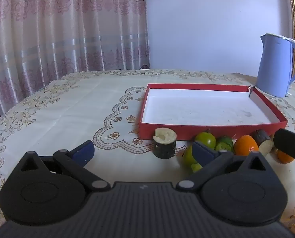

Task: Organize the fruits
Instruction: 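Move the right tool toward the orange in front of the red tray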

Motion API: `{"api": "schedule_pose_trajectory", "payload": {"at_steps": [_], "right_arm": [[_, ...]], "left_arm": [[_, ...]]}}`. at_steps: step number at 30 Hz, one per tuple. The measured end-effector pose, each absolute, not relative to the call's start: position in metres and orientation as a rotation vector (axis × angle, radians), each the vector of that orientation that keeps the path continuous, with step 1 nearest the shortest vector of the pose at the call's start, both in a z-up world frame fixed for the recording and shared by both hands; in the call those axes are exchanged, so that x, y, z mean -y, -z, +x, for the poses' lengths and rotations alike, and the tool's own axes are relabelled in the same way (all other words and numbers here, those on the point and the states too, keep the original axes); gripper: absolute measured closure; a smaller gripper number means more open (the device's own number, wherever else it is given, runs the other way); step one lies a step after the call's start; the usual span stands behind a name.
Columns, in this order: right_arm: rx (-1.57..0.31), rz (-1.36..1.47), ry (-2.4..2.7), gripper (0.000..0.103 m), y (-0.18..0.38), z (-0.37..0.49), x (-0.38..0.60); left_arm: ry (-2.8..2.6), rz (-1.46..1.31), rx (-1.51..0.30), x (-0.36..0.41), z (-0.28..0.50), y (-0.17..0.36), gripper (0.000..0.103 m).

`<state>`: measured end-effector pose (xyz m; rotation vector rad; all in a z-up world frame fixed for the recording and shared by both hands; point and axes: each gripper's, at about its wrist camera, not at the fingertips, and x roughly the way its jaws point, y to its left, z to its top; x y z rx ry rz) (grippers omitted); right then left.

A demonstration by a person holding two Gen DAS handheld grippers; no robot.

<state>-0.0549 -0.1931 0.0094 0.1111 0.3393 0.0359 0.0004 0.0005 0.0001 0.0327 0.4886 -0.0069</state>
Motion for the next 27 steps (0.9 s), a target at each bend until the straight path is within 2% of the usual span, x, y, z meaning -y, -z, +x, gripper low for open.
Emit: {"api": "schedule_pose_trajectory", "payload": {"at_steps": [12, 21, 27], "right_arm": [[-0.315, 0.118, -0.028, 0.000, -0.008, -0.054, 0.197], [-0.196, 0.146, -0.003, 0.000, -0.011, -0.069, 0.203], [-0.184, 0.139, 0.024, 0.000, -0.011, -0.073, 0.203]], "left_arm": [[0.006, 0.054, -0.502, 0.003, 0.001, 0.001, 0.000], [0.004, 0.044, -0.512, -0.002, 0.000, 0.006, 0.000], [0.008, 0.038, -0.521, -0.003, 0.003, 0.008, 0.000]]}}
